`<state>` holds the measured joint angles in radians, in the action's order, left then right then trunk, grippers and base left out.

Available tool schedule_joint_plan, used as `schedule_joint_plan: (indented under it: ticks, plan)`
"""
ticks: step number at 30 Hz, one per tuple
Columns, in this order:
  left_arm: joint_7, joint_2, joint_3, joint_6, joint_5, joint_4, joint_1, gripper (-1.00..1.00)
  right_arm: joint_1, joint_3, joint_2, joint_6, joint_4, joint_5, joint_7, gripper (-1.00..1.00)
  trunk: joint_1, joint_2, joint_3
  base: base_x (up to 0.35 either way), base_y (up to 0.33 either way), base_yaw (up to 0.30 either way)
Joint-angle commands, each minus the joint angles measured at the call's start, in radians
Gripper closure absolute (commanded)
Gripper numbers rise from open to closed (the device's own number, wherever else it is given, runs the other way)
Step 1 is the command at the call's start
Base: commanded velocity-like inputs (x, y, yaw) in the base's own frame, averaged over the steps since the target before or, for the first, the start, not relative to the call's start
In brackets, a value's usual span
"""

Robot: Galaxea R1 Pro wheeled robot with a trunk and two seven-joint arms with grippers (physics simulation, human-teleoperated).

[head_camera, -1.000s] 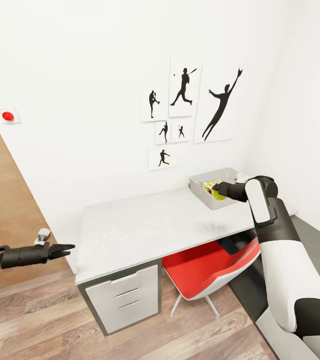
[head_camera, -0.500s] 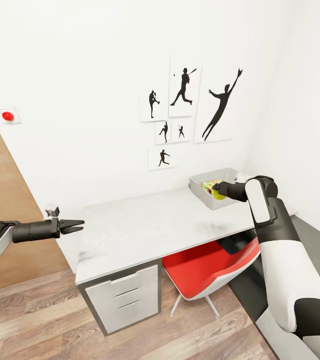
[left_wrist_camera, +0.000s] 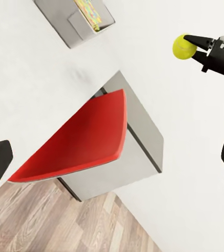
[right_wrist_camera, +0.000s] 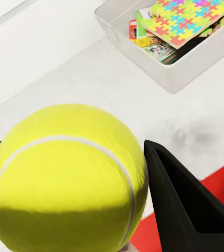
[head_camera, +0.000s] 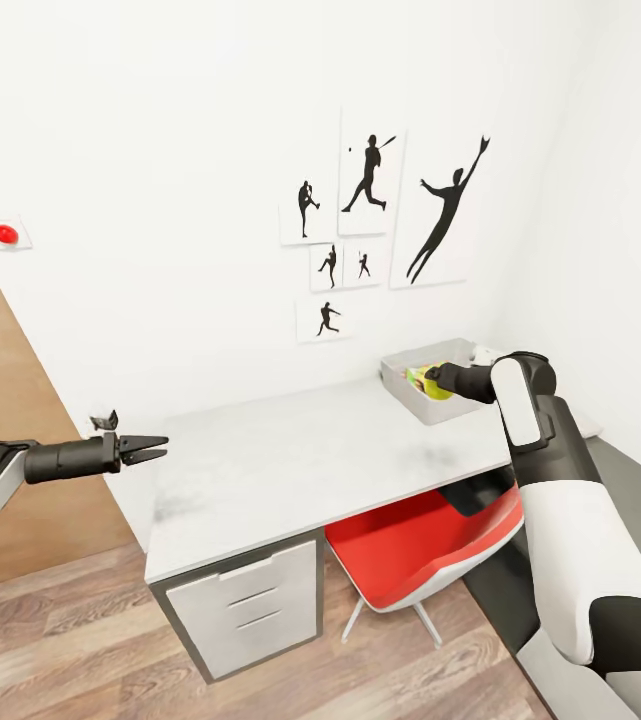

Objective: Put all the toys in the child's room - the three board games (two on the bed and one on the table), the two jigsaw puzzles on the table, and the tennis ball on the table - inside the toy box on the table in the child's room.

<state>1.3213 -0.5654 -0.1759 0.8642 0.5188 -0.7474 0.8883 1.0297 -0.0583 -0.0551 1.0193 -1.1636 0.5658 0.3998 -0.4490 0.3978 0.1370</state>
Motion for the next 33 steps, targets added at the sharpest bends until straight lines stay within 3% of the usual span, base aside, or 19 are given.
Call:
schedule_joint_plan:
  ticks: [1,15,18,25,33]
  plan:
    - [0.001,-0.001,-0.004,0.009,0.006,0.0,0.001,-1.0,0.001,0.0,0.0,0.001,-0.001,0.012,0.013,1.0,-0.001,0.002,0.002,0.222,0.0,0.0]
    - [0.002,-0.002,-0.004,0.007,0.006,0.0,0.001,-1.0,0.003,-0.001,0.001,-0.003,-0.012,0.007,0.02,1.0,-0.001,0.002,0.002,0.177,-0.048,0.0]
    - [0.002,-0.002,-0.003,0.007,0.007,0.0,0.001,-1.0,0.007,-0.001,0.001,-0.003,-0.013,0.006,0.048,1.0,-0.001,0.002,0.002,0.19,-0.055,0.0]
    - [0.003,-0.002,-0.002,0.01,0.007,0.0,0.001,-1.0,0.014,-0.001,0.013,-0.052,-0.011,0.012,0.186,1.0,-0.001,0.002,0.002,0.18,-0.077,0.0]
    - [0.003,-0.002,-0.003,0.01,0.007,0.0,0.001,-1.0,0.016,0.0,0.018,-0.073,-0.004,0.011,0.213,1.0,-0.001,0.002,0.002,0.14,-0.127,0.0]
